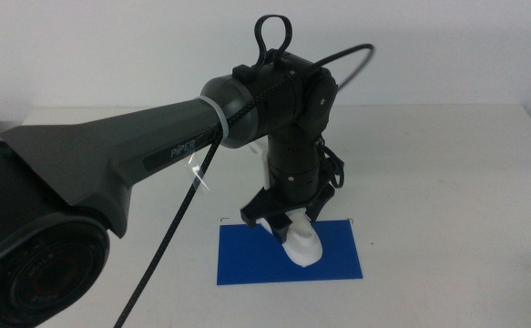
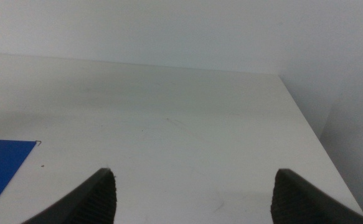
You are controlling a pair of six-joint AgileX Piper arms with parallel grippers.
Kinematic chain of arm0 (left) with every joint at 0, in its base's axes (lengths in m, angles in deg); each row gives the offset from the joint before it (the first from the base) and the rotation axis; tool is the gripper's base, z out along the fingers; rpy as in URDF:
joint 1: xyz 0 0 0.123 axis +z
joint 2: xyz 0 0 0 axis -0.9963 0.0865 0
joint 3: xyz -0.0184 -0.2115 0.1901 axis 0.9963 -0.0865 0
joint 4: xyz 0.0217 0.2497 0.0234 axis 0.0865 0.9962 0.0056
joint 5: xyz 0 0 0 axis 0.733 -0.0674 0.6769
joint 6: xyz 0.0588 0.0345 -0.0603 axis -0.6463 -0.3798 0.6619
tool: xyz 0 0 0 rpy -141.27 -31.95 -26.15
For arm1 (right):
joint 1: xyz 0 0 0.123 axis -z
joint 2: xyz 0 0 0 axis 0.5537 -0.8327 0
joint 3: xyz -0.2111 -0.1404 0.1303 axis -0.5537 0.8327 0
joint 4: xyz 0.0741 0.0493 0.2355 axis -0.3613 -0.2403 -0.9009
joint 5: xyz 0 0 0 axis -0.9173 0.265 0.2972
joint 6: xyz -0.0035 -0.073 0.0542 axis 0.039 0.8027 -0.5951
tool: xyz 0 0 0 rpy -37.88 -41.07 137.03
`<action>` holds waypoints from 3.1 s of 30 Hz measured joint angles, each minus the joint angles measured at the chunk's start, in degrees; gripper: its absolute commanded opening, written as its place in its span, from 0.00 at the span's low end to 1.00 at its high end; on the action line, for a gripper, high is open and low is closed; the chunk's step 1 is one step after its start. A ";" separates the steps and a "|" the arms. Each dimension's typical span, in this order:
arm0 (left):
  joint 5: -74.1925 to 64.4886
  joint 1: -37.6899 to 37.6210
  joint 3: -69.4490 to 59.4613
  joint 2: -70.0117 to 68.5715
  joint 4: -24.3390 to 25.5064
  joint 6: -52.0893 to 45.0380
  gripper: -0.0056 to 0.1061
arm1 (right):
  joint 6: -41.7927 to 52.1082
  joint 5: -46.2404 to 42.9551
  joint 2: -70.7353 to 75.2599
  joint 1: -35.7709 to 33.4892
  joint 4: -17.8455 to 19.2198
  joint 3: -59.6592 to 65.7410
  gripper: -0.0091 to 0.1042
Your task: Use one arm to grab the shoe from the table and place it on the mat.
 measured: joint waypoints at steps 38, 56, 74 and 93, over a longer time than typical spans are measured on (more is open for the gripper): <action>0.17 0.10 0.00 3.63 -0.28 47.13 0.76 | 0.00 0.00 0.00 0.00 0.00 0.00 0.65; -0.10 0.10 5.59 -5.19 5.57 46.49 0.89 | 0.00 0.00 0.00 0.00 0.00 0.00 0.65; -1.72 0.10 6.29 -22.92 27.93 -53.14 0.89 | 0.00 0.00 0.00 0.00 0.00 0.00 0.65; 27.95 25.23 -33.32 -56.00 23.09 -62.72 0.89 | 0.00 0.00 0.00 0.00 0.00 0.00 0.65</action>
